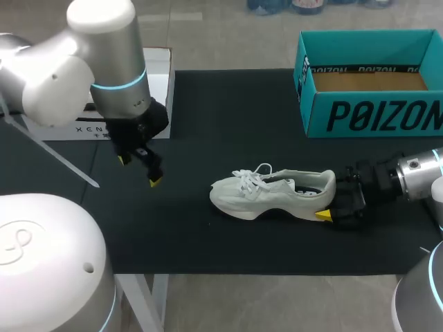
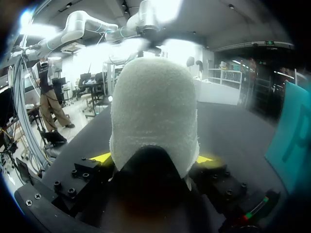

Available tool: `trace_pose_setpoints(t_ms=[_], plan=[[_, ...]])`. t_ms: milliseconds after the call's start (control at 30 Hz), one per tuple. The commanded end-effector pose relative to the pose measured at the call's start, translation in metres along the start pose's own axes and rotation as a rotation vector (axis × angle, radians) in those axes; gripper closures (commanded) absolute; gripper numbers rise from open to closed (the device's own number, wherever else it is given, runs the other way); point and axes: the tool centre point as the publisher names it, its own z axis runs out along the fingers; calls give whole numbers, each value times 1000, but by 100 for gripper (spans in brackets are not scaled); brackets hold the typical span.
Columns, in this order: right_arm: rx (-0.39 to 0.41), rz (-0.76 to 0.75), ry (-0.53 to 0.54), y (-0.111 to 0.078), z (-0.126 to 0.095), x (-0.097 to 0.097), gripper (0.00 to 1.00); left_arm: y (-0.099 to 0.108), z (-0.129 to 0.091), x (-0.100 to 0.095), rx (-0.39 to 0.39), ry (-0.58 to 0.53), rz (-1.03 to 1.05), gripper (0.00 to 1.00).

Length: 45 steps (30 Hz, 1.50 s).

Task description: Take the shoe out of the shoebox, open the shoe tongue, remove and reinsert the insole, then place the shoe into the shoebox

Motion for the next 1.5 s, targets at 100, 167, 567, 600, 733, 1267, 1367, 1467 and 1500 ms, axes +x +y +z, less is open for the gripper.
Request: trace_pose_setpoints(t_ms=[100,167,567,600,733,1267,1367,1467,1500], plan=[[3,1,-2,-3,7,0,100,-3,4,-1,7,28,-230,0],[3,1,-2,-3,7,0,100,-3,4,-1,7,28,-230,0],[3,1,-2,-3,7,0,100,-3,4,-1,7,28,-230,0],[3,1,-2,-3,7,0,100,-3,4,-1,7,28,-230,0],[3,1,-2,-3,7,0,100,-12,5,7,34,-2,-349,0],[3,1,-2,-3,7,0,100,-79,5,89,91,97,-370,0],[3,1,-2,-3,7,0,100,-97,6,105,78,95,-332,0],[3,1,-2,-3,7,0,100,-115,6,122,68,84,-307,0],[3,1,-2,-3,7,0,100,-122,6,128,68,71,-294,0]])
